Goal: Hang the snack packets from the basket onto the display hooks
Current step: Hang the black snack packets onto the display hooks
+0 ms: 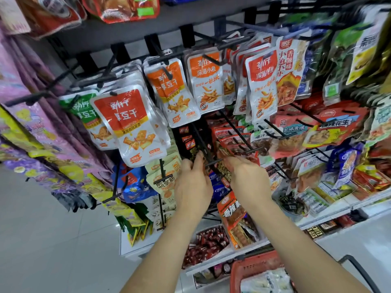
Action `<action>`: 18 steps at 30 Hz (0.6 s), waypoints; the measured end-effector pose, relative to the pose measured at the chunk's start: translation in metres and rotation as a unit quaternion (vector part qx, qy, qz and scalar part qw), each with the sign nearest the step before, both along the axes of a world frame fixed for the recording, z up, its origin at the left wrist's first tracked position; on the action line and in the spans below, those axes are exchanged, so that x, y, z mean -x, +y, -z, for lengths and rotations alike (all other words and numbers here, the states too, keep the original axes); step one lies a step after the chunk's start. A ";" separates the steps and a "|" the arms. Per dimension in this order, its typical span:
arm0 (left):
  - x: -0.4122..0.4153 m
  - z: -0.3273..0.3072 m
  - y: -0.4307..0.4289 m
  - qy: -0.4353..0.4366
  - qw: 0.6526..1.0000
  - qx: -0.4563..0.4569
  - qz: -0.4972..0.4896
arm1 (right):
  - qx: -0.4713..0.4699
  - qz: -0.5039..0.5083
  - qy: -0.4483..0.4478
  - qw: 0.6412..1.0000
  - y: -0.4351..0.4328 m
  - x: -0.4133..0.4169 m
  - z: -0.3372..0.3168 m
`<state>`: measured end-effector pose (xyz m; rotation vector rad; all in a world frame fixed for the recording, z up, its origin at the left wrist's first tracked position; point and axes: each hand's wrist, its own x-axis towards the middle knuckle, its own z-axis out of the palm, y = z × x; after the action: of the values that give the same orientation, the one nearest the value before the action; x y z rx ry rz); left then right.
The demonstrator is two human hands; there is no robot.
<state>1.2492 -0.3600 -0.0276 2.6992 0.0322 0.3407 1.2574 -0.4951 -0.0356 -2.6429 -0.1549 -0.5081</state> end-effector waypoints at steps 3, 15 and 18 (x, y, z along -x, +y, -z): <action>-0.013 -0.008 -0.003 0.091 0.995 -0.021 -0.024 | -0.008 0.006 -0.001 1.000 0.002 -0.004 -0.002; -0.030 -0.008 -0.004 0.112 0.992 0.047 -0.020 | -0.052 -0.029 0.042 0.997 -0.021 0.010 -0.022; -0.041 -0.008 -0.003 0.118 0.990 0.081 -0.020 | -0.104 -0.019 -0.016 0.994 -0.024 0.022 -0.012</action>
<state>1.2898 -0.3626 -0.0200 2.5656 0.1761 0.0275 1.2352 -0.5192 -0.0232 -2.4260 -0.1536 -0.5252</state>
